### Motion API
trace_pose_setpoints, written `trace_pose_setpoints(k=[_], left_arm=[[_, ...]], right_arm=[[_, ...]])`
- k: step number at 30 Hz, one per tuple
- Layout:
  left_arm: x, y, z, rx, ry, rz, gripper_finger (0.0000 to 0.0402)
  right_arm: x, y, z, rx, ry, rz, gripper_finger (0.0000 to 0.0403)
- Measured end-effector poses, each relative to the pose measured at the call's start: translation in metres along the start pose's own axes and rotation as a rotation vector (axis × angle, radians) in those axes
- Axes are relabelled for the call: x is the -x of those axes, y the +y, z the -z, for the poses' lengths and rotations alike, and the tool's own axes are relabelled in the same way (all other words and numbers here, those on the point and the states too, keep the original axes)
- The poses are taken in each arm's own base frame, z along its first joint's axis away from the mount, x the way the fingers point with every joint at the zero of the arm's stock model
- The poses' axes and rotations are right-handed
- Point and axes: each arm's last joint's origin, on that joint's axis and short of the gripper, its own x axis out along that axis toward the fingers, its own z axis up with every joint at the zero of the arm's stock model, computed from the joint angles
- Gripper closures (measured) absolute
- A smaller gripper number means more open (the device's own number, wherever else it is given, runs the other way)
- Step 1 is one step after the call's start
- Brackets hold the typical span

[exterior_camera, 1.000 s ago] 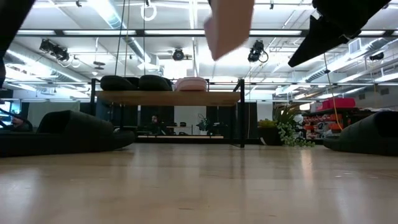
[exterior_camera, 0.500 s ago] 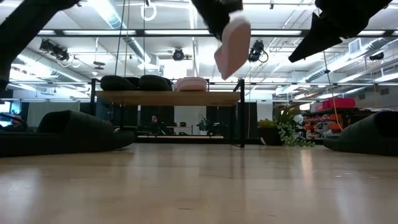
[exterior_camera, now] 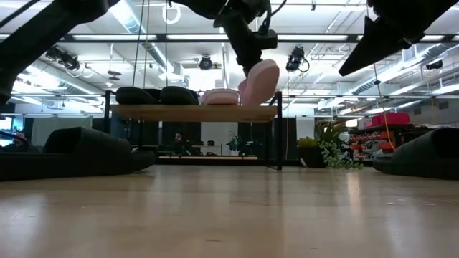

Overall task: Pick and place slides into the shelf
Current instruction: Put the pink slipper on the shelf

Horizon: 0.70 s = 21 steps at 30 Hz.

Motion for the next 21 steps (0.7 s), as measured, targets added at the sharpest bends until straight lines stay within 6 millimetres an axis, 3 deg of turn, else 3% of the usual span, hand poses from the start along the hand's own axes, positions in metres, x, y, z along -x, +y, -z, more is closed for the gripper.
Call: trace_pose_setpoints(k=[8,21], left_arm=[[-0.001,-0.005,0.012,-0.002,0.112,0.047,0.039],[-0.001,-0.004,0.013,-0.113,0.149,0.007,0.039]], right_arm=[[0.013,0.006,0.007,0.005,-0.016,-0.052,0.0398],[0.019,0.009,0.01,-0.034,-0.022,-0.074,0.0398]])
